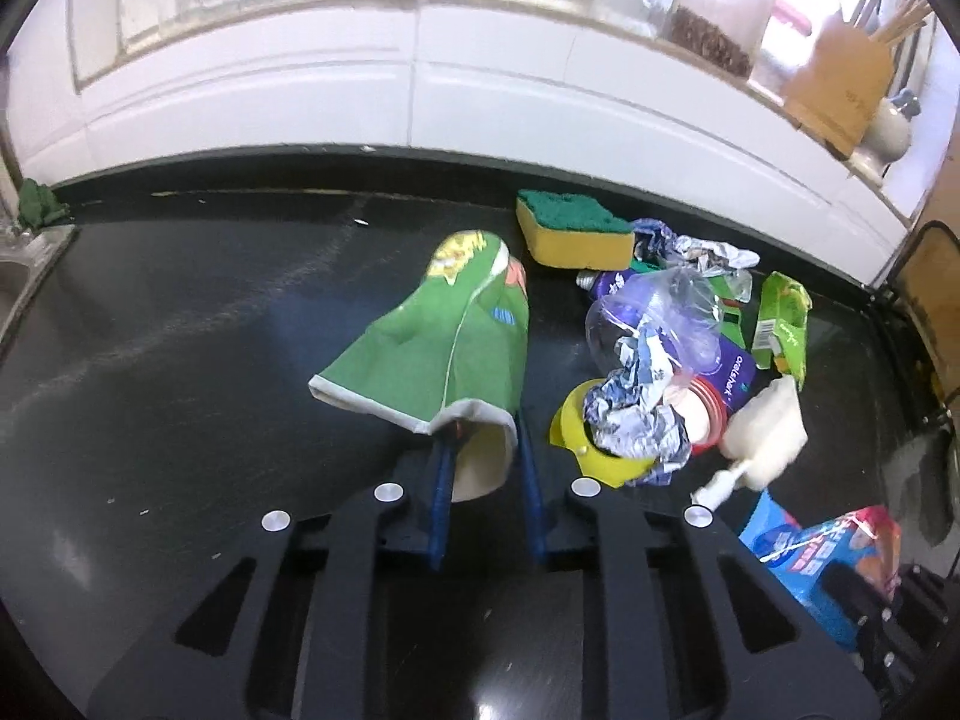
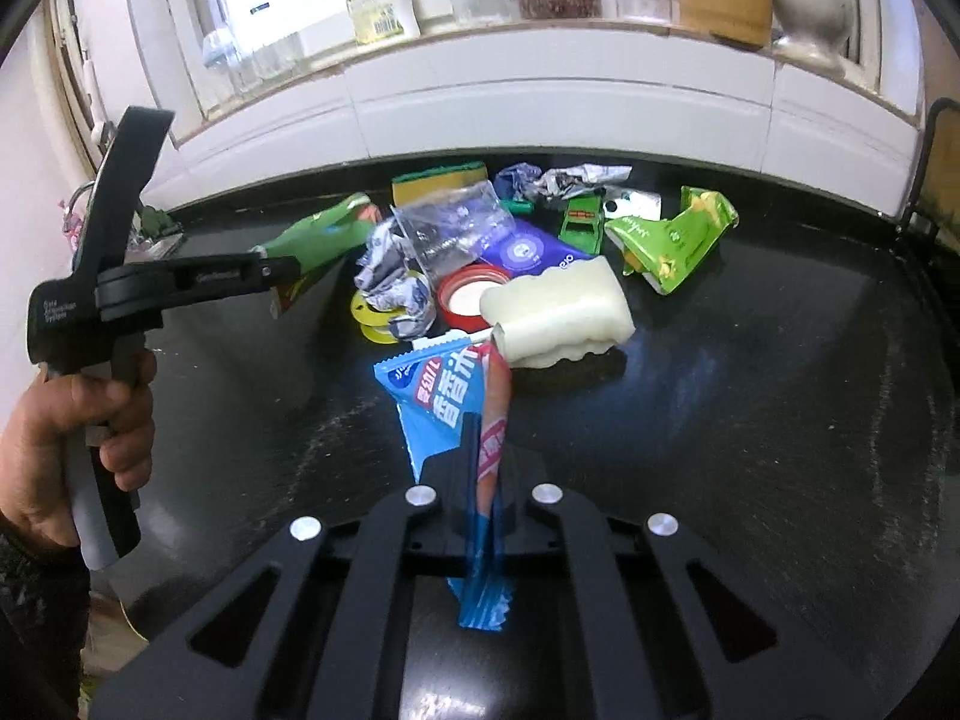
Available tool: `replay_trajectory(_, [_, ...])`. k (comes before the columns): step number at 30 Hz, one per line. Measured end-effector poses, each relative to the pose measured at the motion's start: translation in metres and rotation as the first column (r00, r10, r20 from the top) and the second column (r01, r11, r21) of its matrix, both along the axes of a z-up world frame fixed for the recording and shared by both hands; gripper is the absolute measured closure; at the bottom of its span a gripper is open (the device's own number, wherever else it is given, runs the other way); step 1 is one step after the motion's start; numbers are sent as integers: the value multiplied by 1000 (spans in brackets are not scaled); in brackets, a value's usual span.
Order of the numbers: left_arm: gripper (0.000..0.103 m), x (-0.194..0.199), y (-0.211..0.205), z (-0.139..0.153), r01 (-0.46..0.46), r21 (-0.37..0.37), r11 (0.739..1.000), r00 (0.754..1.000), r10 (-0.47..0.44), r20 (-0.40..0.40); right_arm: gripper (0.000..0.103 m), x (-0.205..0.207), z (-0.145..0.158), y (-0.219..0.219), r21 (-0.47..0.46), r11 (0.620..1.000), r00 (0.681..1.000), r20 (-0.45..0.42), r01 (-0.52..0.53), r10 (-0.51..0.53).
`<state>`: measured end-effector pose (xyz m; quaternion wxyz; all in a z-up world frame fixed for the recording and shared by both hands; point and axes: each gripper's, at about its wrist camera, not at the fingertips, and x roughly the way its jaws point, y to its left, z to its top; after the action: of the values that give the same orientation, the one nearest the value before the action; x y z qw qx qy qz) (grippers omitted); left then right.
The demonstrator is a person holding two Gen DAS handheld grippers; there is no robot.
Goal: Collect trash
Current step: 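Grasp the green snack wrapper with the left gripper while the right grasps the blue bag, then carry both items to the floor bin and open both grippers over it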
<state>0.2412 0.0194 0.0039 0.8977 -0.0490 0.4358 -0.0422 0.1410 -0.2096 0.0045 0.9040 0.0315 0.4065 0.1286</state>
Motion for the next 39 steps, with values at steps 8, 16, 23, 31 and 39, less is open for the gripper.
replay_trajectory(8, [101, -46, 15, 21, 25, 13, 1000, 998, -26, 54, 99, -33, 22, 8, 2, 1000, 999, 53, -5, 5])
replay_trajectory(16, [101, -121, 52, 35, 19, 54, 998, 994, -24, 104, 99, -64, 36, 44, 3, 996, 993, 82, -87, 87])
replay_trajectory(23, [101, -227, 111, 50, -88, 126, 988, 982, 65, 180, 99, -84, 44, 119, 40, 968, 965, 94, -248, 244])
replay_trajectory(31, [101, -358, 212, 44, -366, 167, 916, 923, 334, 190, 99, -122, 41, 256, 104, 848, 855, 78, -519, 513])
replay_trajectory(39, [101, -447, 305, -13, -577, 128, 807, 817, 574, 57, 99, -193, 8, 407, 128, 651, 653, -25, -748, 757])
